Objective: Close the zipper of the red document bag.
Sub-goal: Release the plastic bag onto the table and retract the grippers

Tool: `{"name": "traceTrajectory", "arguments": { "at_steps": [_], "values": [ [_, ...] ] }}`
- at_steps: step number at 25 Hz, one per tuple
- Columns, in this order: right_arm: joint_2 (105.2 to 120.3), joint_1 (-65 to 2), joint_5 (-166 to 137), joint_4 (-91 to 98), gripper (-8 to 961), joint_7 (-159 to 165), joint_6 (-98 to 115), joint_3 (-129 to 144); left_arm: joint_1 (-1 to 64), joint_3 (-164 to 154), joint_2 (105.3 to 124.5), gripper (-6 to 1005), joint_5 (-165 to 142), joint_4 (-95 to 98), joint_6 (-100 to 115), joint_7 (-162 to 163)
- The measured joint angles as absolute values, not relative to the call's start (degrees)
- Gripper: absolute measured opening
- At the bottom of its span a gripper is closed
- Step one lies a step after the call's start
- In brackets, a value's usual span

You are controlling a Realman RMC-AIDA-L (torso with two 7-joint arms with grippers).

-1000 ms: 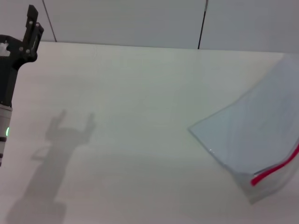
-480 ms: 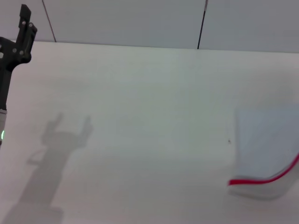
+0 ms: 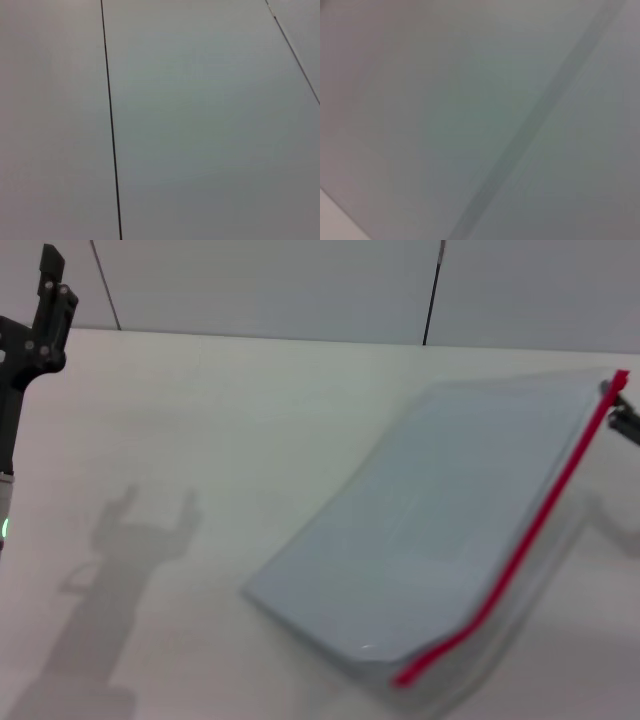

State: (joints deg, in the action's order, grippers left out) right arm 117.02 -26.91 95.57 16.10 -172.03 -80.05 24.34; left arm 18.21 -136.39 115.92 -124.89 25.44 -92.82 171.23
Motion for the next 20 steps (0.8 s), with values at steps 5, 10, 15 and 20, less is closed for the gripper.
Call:
{"name": "traceTrajectory", "arguments": {
  "at_steps": [5, 10, 15, 20],
  "values": [
    [117.07, -29.0, 98.1, 14.7, 892, -172.0, -66.5, 17.8, 18.4, -136.6, 116.01, 741, -124.9, 25.4, -92.8, 171.3],
    [117.17, -27.8, 97.0, 14.3, 892, -172.0, -68.3, 15.7, 18.5, -136.8, 116.02, 741, -125.0, 25.4, -92.8, 171.3],
    [116.74, -23.2, 94.2, 13.3, 892, -172.0, -96.5, 16.5, 18.3, -136.8, 116.02, 741, -125.0, 25.3, -93.3, 171.3],
    [116.67, -22.3, 95.0, 12.5, 892, -171.9, -111.8, 13.9, 18.6, -136.7, 116.07, 742, -124.9, 24.6, -93.6, 171.3]
  ]
}}
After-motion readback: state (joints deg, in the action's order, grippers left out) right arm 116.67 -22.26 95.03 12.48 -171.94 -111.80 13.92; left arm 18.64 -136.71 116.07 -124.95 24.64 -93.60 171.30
